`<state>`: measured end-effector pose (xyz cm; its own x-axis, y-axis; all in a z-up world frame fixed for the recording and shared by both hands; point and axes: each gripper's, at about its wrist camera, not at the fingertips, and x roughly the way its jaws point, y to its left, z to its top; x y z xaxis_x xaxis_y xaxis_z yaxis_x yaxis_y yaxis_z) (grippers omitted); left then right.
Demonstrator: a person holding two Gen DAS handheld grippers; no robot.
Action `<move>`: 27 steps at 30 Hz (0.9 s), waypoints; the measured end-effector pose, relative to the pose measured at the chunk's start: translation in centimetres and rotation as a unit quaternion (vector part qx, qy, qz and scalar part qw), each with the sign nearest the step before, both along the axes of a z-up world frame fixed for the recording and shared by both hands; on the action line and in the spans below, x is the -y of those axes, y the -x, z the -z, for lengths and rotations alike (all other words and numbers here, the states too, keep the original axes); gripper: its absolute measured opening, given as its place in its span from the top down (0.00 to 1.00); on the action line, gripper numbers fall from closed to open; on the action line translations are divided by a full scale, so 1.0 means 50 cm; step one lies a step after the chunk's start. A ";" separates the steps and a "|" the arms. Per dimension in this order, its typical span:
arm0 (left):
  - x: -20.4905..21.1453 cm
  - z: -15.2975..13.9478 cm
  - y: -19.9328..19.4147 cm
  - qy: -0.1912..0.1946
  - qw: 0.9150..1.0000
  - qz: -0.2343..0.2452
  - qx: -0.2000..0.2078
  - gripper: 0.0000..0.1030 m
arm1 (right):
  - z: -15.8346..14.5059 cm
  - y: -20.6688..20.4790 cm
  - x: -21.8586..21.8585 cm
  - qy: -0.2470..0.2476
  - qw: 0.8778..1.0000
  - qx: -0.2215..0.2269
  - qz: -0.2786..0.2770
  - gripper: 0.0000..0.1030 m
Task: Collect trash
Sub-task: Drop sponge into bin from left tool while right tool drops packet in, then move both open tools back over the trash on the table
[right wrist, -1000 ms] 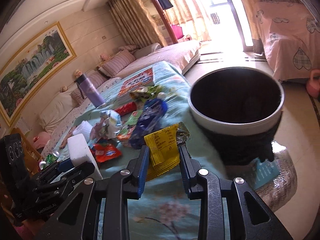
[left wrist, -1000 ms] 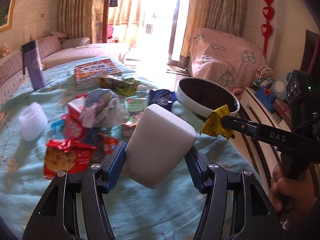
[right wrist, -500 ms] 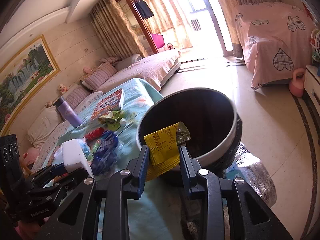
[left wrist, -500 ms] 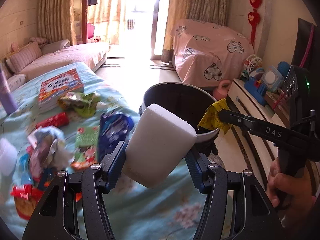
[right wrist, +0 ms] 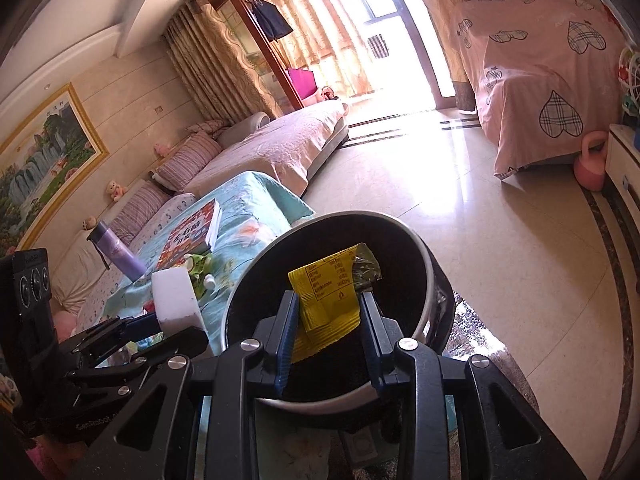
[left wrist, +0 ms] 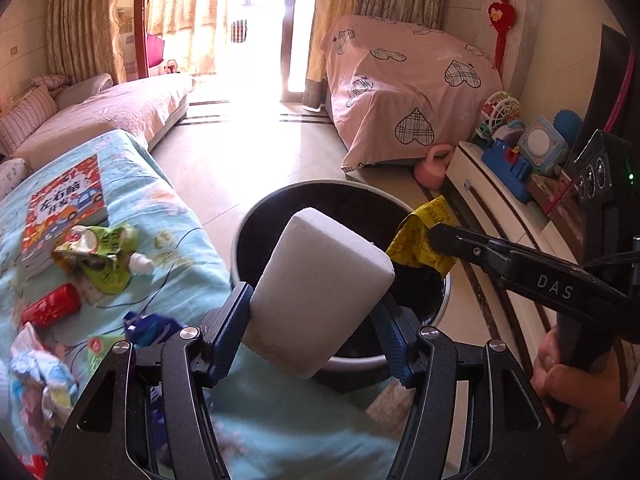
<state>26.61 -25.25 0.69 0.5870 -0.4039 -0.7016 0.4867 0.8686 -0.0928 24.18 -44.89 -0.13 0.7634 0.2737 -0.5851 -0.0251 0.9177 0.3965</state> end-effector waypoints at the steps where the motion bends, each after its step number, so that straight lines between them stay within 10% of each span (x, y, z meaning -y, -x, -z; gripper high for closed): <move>1: 0.004 0.002 -0.007 0.002 1.000 0.001 -0.002 0.41 | 0.002 -0.005 0.004 0.001 1.000 -0.001 0.001 0.69; 27: -0.092 0.037 0.090 0.028 0.999 -0.035 -0.019 0.21 | 0.027 0.031 -0.016 -0.045 0.999 -0.004 0.002 0.12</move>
<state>22.11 -20.65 -1.16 0.5896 -0.4020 -0.7006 0.4194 0.8936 -0.1598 22.62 -44.10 -1.46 0.7599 0.3218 -0.5648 -0.0177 0.8788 0.4769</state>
